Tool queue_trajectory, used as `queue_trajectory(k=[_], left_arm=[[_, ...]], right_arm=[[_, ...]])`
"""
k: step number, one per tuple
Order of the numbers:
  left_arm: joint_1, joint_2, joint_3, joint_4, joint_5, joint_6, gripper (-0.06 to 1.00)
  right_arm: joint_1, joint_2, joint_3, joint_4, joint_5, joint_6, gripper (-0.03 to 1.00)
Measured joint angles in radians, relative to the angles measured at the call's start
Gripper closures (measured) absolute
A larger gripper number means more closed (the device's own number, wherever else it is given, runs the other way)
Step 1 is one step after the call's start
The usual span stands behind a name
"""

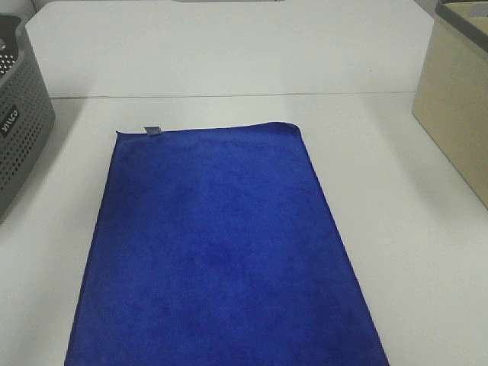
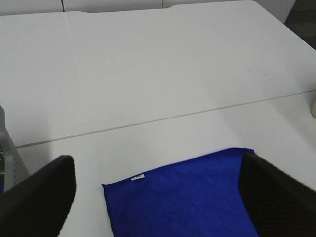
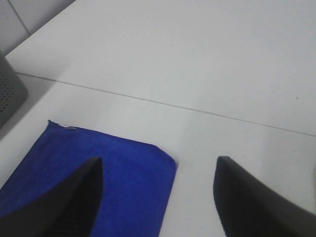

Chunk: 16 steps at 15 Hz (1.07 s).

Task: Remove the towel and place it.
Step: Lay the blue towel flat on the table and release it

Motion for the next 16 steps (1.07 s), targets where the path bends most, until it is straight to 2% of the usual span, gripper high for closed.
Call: queue_trajectory(k=[2,3,6,10,11,13,14,16], left_arm=[[0.077,0.064,-0.040,-0.265,0.089,0.263,0.11],[0.101,0.112,-0.055,-0.327,0.128,0.330,0.11],[0.116,0.219,-0.091,-0.341,0.140,0.373,0.11],[0.115,0.428,-0.228,-0.155,0.133,0.213,0.11],[0.110,0.477,-0.273,-0.072,0.139,0.145,0.11],[0.085,0.556,-0.359,0.111,0.173,0.012,0.11],[0.071,0.589,-0.393,0.171,0.187,-0.043,0.11],[0.051,0.655,-0.435,0.214,0.196,-0.112,0.11]], right_arm=[[0.000,0.098,-0.085,0.009,0.069,-0.019,0.32],[0.000,0.145,-0.124,0.010,0.085,-0.020,0.32],[0.000,0.254,-0.207,0.012,0.093,-0.021,0.32],[0.000,0.429,-0.336,0.012,0.095,-0.015,0.33],[0.002,0.456,-0.358,-0.003,0.083,-0.013,0.33],[0.044,0.508,-0.373,-0.100,0.017,0.024,0.33],[0.066,0.535,-0.374,-0.156,-0.008,0.059,0.33],[0.088,0.589,-0.376,-0.205,-0.059,0.092,0.33]])
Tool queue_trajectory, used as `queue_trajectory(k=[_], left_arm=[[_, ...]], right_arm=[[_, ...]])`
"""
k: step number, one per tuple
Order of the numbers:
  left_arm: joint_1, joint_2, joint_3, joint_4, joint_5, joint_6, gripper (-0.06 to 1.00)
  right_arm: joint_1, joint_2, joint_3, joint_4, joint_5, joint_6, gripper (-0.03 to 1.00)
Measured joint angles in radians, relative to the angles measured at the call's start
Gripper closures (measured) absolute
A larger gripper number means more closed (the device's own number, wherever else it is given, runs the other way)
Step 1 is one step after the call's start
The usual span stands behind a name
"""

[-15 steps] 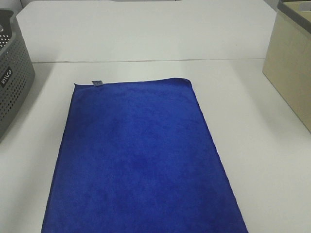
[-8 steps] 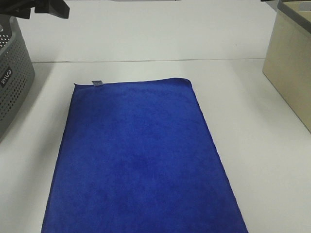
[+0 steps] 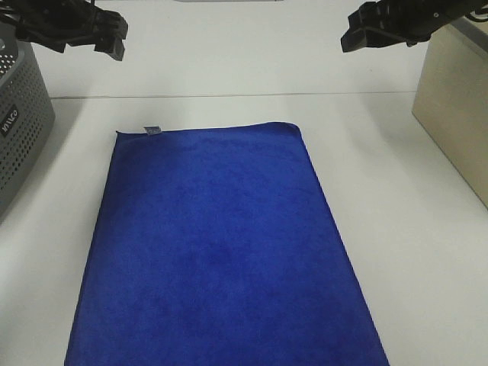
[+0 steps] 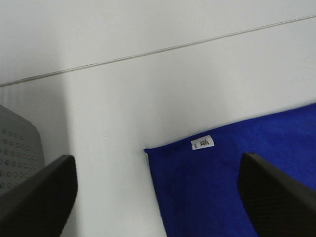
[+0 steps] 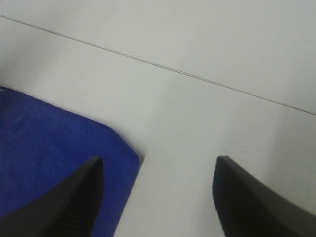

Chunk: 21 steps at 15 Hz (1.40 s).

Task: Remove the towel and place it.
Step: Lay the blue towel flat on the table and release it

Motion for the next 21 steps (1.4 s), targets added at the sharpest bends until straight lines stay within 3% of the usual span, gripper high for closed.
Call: queue_trajectory(k=[3,8,9,11,14,21], left_arm=[[-0.003,0.069,-0.017,-0.017,-0.013,-0.030,0.11],[0.008,0.142,-0.019,-0.047,-0.056,-0.019,0.11],[0.036,0.157,-0.019,-0.139,-0.073,0.065,0.12],[0.070,0.176,-0.019,-0.256,-0.075,0.172,0.12],[0.106,0.223,-0.019,-0.400,-0.045,0.345,0.12],[0.120,0.304,-0.019,-0.468,0.009,0.448,0.12]], right_arm=[[0.000,0.105,-0.085,-0.009,-0.004,-0.037,0.33],[0.000,0.284,-0.325,-0.009,0.163,-0.093,0.33],[0.000,0.348,-0.388,-0.009,0.216,-0.111,0.33],[0.000,0.394,-0.414,0.008,0.229,-0.133,0.33],[0.000,0.447,-0.415,0.109,0.264,-0.215,0.33],[0.000,0.531,-0.418,0.210,0.275,-0.276,0.33]])
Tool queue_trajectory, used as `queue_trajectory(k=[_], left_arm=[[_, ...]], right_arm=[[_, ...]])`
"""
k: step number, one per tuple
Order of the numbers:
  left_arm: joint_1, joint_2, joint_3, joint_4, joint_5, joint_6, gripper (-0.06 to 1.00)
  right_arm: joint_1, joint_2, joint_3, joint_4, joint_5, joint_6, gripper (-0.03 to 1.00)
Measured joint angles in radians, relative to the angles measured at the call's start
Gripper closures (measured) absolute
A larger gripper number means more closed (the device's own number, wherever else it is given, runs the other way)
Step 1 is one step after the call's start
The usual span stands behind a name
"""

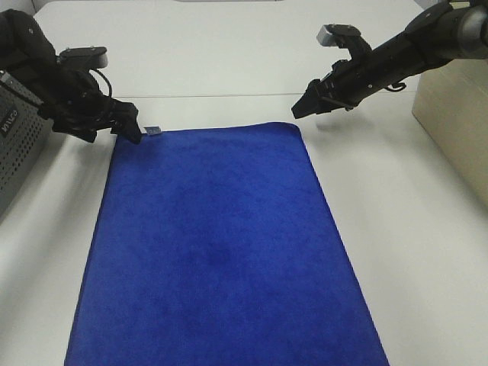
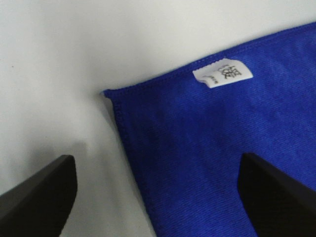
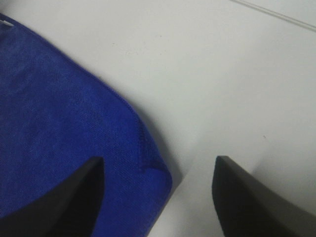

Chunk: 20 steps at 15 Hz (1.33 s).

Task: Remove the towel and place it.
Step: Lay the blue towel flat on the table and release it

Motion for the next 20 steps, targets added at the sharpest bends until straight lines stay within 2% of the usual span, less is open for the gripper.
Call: queue_trajectory(k=[3,6,7,12,16,20], left_arm=[[0.024,0.027,0.000,-0.073,-0.007,0.051,0.12],[0.025,0.056,-0.006,-0.204,-0.024,0.138,0.12],[0.025,0.060,-0.008,-0.223,-0.028,0.152,0.12],[0.025,0.066,-0.010,-0.245,-0.034,0.174,0.12],[0.011,0.067,-0.010,-0.245,-0.043,0.177,0.13],[-0.013,0.068,-0.010,-0.243,-0.056,0.178,0.13]], right_arm=[[0.000,0.014,0.000,0.029,-0.007,-0.045,0.34],[0.000,0.018,-0.002,0.050,-0.027,-0.073,0.34],[0.000,0.027,-0.004,0.060,-0.031,-0.077,0.34],[0.010,0.085,-0.006,0.076,-0.004,-0.091,0.34],[0.074,0.091,-0.009,0.077,-0.031,-0.091,0.34],[0.085,0.102,-0.016,0.078,-0.047,-0.058,0.39]])
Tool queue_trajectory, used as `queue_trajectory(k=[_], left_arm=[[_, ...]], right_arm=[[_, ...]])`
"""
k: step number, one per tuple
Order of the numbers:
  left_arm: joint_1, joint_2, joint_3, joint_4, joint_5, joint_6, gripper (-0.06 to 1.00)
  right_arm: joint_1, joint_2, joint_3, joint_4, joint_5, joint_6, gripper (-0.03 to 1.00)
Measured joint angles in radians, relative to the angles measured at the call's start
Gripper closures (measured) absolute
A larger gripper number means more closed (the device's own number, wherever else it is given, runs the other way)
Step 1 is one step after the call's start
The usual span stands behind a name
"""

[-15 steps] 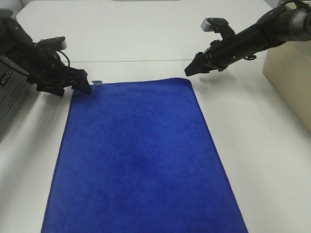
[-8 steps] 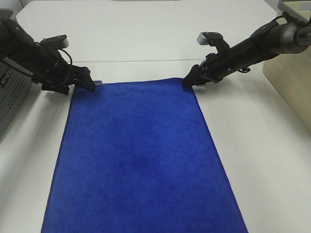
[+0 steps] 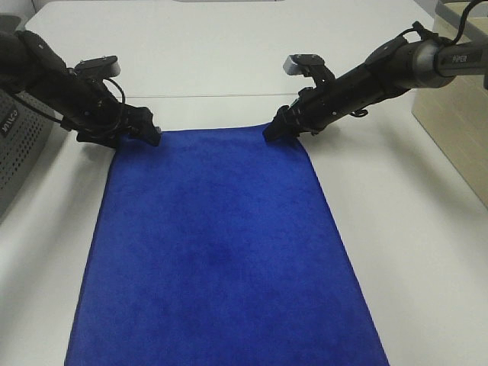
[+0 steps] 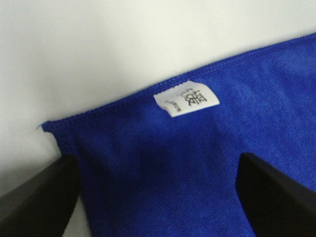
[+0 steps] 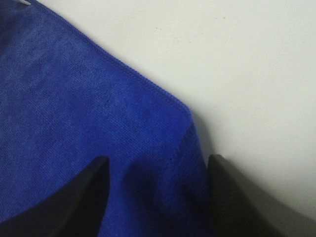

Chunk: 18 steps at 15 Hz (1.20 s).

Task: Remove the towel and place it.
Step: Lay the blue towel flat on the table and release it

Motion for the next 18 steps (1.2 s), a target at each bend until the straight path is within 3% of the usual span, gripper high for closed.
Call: queue_trajectory(k=[2,4,8,11,13,15,18], left_arm=[[-0.007,0.000,0.000,0.021,-0.010,-0.005,0.18],[-0.023,0.000,0.000,0.068,-0.025,-0.050,0.25],[-0.038,0.004,0.000,0.134,-0.035,-0.119,0.49],[-0.038,0.005,0.000,0.139,-0.038,-0.129,0.62],[-0.038,0.008,0.000,0.140,-0.042,-0.135,0.77],[-0.048,0.009,0.000,0.143,-0.048,-0.138,0.93],[-0.072,0.012,0.000,0.153,-0.100,-0.142,0.94]], right_arm=[[0.000,0.000,0.000,-0.018,-0.042,0.050,0.44],[0.000,0.000,-0.001,-0.057,-0.098,0.106,0.54],[0.000,0.017,-0.010,-0.078,-0.118,0.143,0.75],[0.000,0.027,-0.013,-0.067,-0.133,0.179,0.84],[0.000,0.028,-0.013,-0.066,-0.145,0.191,0.95],[0.000,0.031,-0.013,-0.063,-0.165,0.194,0.95],[0.000,0.031,-0.013,-0.059,-0.194,0.194,0.95]])
